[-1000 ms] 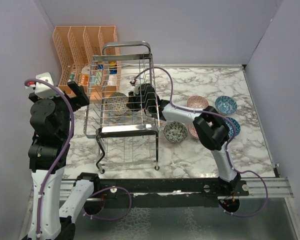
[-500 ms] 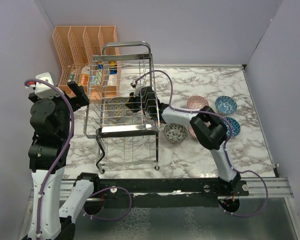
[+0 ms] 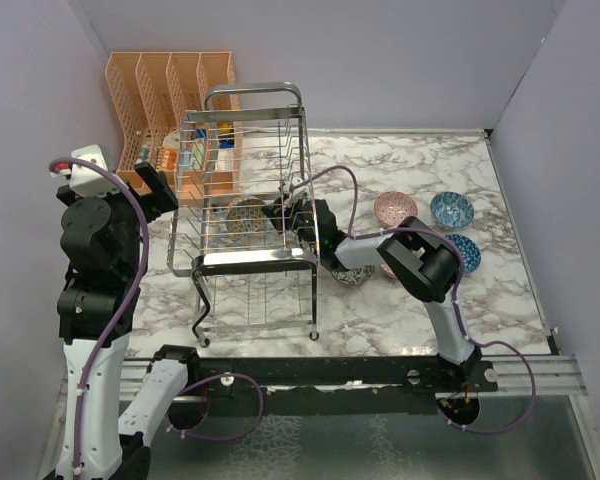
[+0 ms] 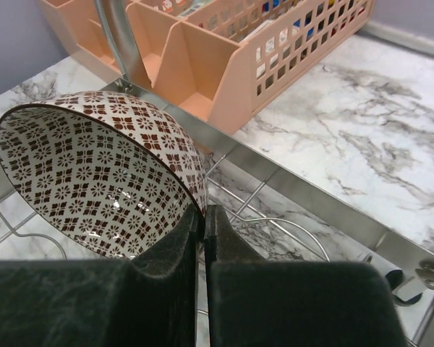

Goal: Load the bowls into the dish rack

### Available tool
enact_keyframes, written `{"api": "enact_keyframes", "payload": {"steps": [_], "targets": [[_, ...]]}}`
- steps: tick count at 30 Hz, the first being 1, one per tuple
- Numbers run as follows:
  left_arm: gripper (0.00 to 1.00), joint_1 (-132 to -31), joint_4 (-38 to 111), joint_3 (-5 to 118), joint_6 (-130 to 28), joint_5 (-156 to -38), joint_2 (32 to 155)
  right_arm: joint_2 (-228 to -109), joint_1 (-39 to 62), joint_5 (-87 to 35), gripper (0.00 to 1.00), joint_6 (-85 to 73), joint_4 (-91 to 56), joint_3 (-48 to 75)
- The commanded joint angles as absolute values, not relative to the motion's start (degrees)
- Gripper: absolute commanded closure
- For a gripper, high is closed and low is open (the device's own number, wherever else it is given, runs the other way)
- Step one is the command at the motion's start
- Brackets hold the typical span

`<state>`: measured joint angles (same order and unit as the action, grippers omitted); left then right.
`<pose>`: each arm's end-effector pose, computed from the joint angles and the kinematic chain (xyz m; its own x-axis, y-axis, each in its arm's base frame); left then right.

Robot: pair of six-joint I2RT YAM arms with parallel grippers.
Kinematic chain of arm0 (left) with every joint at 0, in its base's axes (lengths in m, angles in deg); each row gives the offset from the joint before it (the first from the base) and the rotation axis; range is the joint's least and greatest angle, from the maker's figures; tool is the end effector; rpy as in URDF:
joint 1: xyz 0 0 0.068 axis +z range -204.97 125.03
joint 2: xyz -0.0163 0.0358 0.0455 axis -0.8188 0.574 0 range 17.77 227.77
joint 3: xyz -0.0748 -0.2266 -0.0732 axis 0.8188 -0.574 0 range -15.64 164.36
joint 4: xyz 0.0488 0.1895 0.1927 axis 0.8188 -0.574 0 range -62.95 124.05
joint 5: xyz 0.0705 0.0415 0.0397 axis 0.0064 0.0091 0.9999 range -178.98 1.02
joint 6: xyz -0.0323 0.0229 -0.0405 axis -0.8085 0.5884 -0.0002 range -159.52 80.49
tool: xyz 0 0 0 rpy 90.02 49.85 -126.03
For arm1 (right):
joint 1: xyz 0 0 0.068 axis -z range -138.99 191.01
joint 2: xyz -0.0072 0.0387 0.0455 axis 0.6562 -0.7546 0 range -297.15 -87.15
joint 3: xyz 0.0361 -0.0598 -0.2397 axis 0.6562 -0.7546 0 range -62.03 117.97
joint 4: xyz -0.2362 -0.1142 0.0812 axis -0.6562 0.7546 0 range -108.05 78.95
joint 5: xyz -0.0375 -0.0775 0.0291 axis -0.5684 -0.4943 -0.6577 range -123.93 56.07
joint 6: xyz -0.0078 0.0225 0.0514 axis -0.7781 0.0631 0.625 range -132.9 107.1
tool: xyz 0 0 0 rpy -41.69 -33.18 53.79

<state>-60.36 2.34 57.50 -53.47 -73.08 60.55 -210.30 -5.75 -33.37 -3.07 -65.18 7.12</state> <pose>0.1495 -0.0032 0.4565 0.0212 -0.2350 -0.9718 -0.1827 0.9547 -0.2349 0.3181 0.3389 0.1265 -0.2063 0.0297 -0.9780 -0.7104 0.6829 0.1706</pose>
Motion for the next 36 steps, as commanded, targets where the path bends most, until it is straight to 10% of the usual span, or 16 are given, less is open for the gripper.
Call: {"api": "enact_keyframes", "payload": {"steps": [1, 36], "targets": [[0.01, -60.51, 4.17, 56.88, -52.95, -72.31, 60.39, -208.22, -7.45, -37.78, 0.99, -11.62, -80.08, 5.50], [0.01, -60.59, 4.87, 56.39, -52.26, -72.64, 61.39, -223.72, -12.08, -40.18, 0.99, -44.45, -96.00, 17.54]]}}
